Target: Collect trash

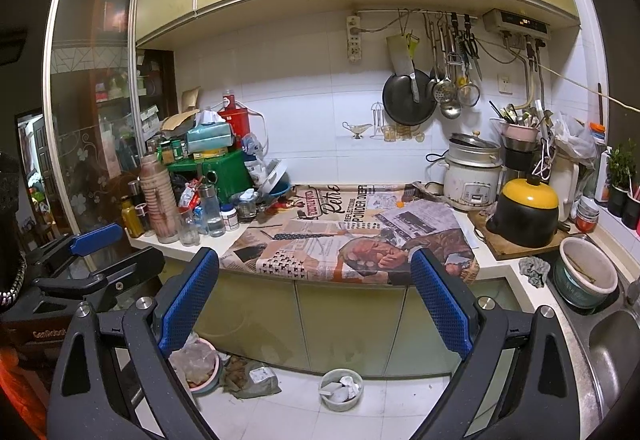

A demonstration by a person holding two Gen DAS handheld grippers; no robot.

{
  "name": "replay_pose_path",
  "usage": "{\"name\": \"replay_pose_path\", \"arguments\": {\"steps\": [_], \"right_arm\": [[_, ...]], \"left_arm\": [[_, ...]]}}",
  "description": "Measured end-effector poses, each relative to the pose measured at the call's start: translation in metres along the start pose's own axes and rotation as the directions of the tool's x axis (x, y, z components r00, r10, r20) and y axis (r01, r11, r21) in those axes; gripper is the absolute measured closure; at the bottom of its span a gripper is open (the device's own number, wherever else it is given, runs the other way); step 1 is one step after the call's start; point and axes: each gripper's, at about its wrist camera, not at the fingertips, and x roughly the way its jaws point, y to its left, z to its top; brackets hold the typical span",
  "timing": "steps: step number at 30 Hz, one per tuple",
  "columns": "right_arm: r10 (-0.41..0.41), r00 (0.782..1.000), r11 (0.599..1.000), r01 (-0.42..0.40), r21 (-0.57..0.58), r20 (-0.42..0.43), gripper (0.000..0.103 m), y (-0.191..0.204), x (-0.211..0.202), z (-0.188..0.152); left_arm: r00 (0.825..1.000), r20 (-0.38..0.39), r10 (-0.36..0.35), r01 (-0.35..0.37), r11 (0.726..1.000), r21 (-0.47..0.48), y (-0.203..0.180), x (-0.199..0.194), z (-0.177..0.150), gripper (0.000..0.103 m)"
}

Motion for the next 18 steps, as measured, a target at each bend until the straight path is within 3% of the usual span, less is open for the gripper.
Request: {"name": "replay_pose_path", "arguments": {"steps": [18], "right_arm": [[-0.003,1.0,1.0,0.003,0.003,-0.005,0.007,0.0015,0.0035,0.0012]], "left_arm": [[1.0,-0.01,-0.006,0.006,1.0,-0.019,-0.0007,0.0077,-0.0004,0.008]]}}
